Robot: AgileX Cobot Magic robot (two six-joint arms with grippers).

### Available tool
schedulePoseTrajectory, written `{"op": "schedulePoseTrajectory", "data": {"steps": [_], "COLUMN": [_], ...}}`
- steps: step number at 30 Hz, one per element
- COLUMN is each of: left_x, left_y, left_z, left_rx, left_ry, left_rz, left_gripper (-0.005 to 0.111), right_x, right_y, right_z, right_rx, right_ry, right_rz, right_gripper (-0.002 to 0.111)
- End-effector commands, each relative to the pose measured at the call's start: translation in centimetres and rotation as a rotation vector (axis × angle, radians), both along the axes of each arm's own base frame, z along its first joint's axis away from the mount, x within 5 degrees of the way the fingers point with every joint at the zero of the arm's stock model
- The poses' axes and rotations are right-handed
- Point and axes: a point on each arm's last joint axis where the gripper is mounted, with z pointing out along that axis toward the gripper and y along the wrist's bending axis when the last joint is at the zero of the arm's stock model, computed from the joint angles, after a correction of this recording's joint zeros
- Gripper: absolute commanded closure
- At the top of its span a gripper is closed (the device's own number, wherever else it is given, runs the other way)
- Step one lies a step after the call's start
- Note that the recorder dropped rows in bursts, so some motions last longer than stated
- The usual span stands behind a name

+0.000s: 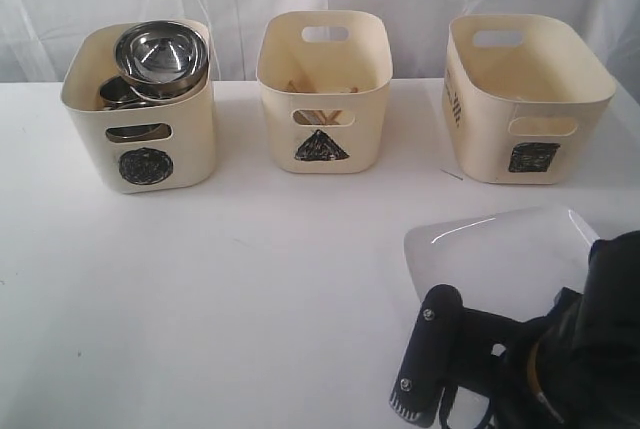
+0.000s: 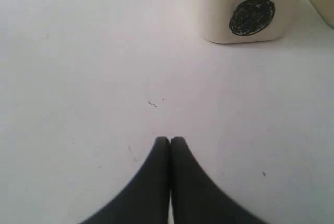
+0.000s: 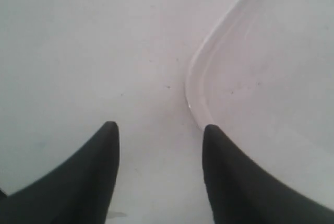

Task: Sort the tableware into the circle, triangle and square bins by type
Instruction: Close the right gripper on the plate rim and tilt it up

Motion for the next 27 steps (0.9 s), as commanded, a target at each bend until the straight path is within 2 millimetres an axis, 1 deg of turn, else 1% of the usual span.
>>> {"op": "schedulePoseTrajectory", "data": {"steps": [1, 7, 11, 27], "left_x": [0.0, 0.0, 0.0, 0.0], "left_y": [0.0, 0.0, 0.0, 0.0], "left_z": [-0.1, -0.1, -0.1, -0.1], "left_rx": [-0.011, -0.011, -0.011, -0.011], "left_ry": [-0.004, -0.004, -0.004, -0.004], "left_rz": [0.003, 0.003, 0.003, 0.003], "left_gripper": [0.107, 0.107, 0.107, 0.107], "right_x": [0.3, 0.9, 1.1, 1.8], "right_y": [0.6, 0.3, 0.4, 0.7], "right_z": [-0.3, -1.3, -2.0, -3.6], "right_rx": [0.001, -0.095, -0.127, -0.195], "right_ry": [-0.017, -0.012, 0.001, 0.017], "right_rz": [0.006, 0.010, 0.014, 0.063], "right_gripper": [0.061, 0.061, 0.061, 0.061]}}
